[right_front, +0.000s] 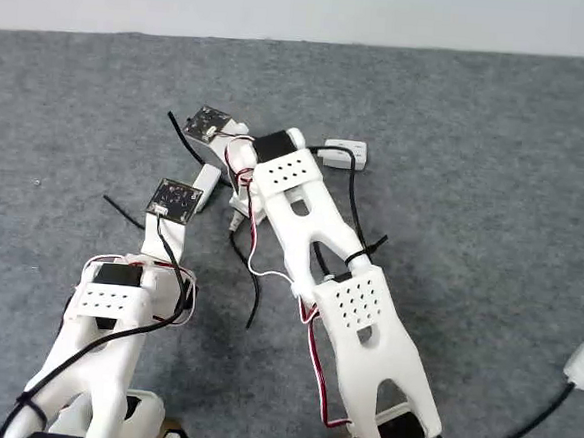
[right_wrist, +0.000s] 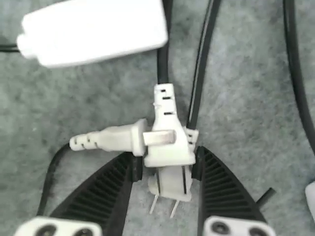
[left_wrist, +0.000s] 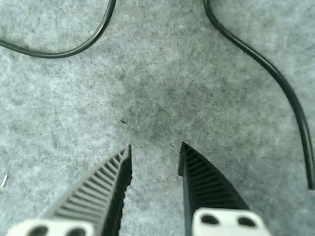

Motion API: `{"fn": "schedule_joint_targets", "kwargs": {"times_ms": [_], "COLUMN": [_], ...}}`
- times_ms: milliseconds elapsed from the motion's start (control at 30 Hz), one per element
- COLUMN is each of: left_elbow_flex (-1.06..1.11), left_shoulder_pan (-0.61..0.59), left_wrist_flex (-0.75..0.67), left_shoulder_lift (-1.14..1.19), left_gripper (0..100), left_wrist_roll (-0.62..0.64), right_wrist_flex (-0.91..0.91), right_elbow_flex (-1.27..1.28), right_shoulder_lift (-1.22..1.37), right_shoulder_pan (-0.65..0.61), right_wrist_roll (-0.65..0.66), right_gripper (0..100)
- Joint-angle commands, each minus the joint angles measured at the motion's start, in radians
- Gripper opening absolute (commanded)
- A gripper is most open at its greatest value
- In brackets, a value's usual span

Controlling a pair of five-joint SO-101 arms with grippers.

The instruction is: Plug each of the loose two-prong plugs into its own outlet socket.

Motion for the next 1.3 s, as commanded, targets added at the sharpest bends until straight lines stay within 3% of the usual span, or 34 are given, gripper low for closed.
{"fn": "schedule_joint_targets", "kwargs": {"times_ms": [0,133,433,533,733,1267], "left_elbow_flex": [-0.033,-0.033,-0.033,-0.033,-0.033,-0.044], "left_shoulder_pan": [-0.005,-0.005,-0.005,-0.006,-0.006,-0.006], "left_wrist_flex": [-0.023,-0.023,-0.023,-0.023,-0.023,-0.021], "left_shoulder_lift": [-0.017,-0.017,-0.017,-0.017,-0.017,-0.006], "left_gripper": [15,15,15,15,15,12], "left_wrist_roll": [-0.009,-0.009,-0.009,-0.009,-0.009,-0.006], "right_wrist_flex": [0.012,0.039,0.344,0.352,0.354,0.346], "right_elbow_flex": [-0.100,-0.158,-0.377,-0.417,-0.399,0.284], "right_shoulder_lift": [0.008,0.035,0.039,0.033,-0.054,-0.714], "right_shoulder_pan": [0.001,0.002,0.001,0.035,0.113,0.131], "right_wrist_roll": [0.009,0.009,-0.025,-0.103,-0.114,-0.222], "right_gripper": [15.0,0.6,0.9,0.9,0.8,0.8]}}
